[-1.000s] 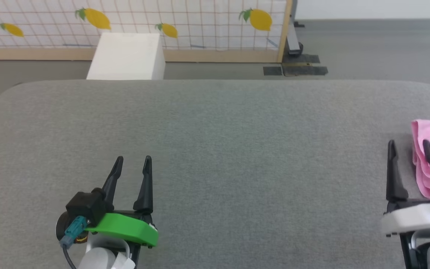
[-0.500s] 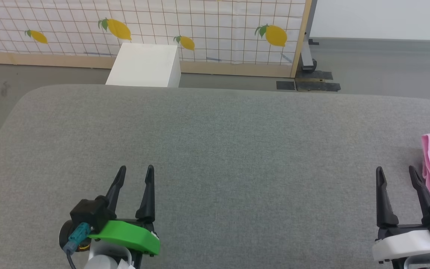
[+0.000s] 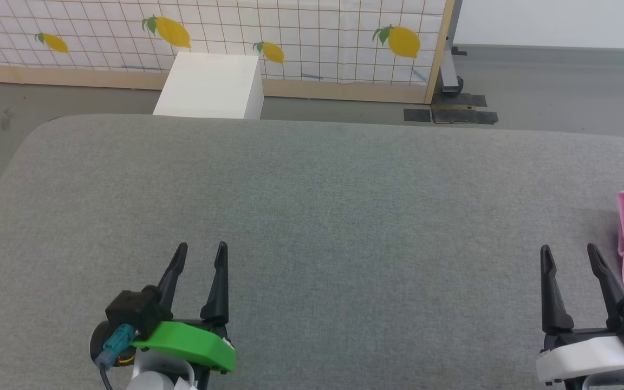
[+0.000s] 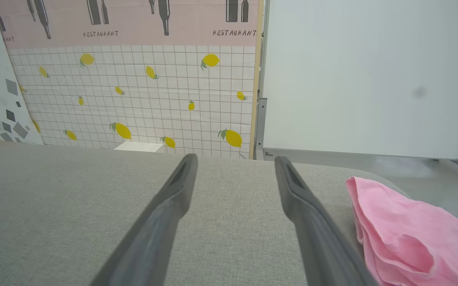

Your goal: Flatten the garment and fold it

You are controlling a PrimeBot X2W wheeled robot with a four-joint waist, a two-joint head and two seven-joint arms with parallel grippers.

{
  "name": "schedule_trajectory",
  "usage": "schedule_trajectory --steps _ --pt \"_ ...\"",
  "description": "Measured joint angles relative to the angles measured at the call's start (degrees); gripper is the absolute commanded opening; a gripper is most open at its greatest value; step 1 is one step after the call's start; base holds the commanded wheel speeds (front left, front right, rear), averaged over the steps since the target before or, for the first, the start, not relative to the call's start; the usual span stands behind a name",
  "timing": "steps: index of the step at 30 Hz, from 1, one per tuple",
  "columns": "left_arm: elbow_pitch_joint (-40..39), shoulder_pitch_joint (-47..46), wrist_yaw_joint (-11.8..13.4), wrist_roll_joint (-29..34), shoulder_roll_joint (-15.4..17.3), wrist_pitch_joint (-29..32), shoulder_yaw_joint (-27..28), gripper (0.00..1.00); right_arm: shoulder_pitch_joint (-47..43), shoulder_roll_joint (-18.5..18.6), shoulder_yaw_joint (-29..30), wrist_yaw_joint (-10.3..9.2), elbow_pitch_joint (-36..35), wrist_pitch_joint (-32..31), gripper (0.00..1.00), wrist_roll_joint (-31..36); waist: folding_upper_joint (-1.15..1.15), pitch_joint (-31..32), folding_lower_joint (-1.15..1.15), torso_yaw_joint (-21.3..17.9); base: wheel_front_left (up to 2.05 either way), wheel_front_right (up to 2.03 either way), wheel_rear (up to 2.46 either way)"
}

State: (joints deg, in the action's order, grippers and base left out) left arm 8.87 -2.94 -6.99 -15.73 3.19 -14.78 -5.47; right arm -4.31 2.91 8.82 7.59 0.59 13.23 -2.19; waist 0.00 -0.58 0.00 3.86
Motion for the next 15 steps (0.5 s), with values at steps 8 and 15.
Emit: schedule_trajectory --steps 8,15 --pt "0.0 0.0 0.5 -0.4 0.0 0.0 0.0 1.00 0.0 0.0 -0.3 0.00 0.3 0.4 1.00 -0.6 0.00 0.0 0.00 -0.1 0.00 0.00 0.00" --pt "0.0 0.0 0.5 -0.5 0.0 0.1 -0.1 0.00 0.0 0.0 -0.4 0.00 0.4 0.4 0.00 -1.0 0.00 0.0 0.00 -0.4 0.00 0.00 0.00"
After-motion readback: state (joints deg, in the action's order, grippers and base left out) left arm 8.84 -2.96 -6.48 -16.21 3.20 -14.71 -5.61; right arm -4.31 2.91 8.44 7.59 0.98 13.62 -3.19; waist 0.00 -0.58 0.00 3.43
